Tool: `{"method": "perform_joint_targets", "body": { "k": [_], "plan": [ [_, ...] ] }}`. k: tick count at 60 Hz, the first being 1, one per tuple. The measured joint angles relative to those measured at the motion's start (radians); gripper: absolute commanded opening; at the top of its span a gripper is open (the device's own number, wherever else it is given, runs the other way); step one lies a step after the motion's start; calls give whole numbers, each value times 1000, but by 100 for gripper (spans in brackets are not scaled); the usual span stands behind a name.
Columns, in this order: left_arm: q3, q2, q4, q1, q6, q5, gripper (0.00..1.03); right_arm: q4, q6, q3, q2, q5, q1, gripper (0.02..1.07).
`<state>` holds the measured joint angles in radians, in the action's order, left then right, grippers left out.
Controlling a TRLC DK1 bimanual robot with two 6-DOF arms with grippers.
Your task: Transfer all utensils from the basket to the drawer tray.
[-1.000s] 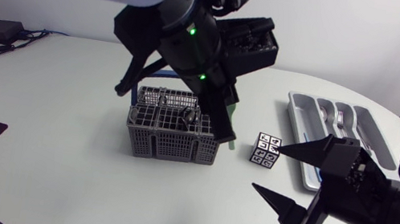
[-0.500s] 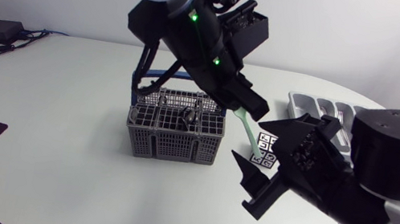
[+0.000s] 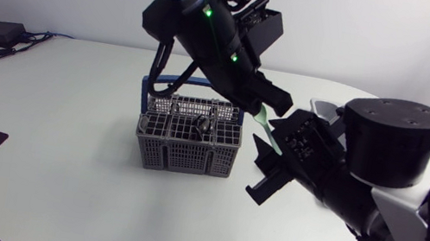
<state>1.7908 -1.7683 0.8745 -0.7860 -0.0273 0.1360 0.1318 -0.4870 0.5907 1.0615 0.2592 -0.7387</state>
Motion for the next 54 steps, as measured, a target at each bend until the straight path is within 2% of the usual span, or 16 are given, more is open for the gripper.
{"method": "perform_joint_targets", "body": {
  "k": [13, 34, 38, 41, 49, 54],
  "plan": [
    [2, 0, 5, 5, -1, 17, 4, 0, -7, 5, 8, 1, 2, 17],
    [2, 0, 15, 5, -8, 18, 4, -2, -6, 6, 8, 3, 14, 9],
    [2, 1, 16, 5, -13, 18, 10, -8, -6, 10, 8, 0, 14, 8],
    [2, 2, 16, 5, -18, 18, 21, -12, -6, 11, 8, -3, 14, 8],
    [2, 10, 7, 7, -19, 21, 44, -43, -11, 14, 8, -33, 13, 8],
    [10, 26, 3, 11, -19, 22, 53, -56, -11, 14, 8, -46, 13, 8]
  ]
}}
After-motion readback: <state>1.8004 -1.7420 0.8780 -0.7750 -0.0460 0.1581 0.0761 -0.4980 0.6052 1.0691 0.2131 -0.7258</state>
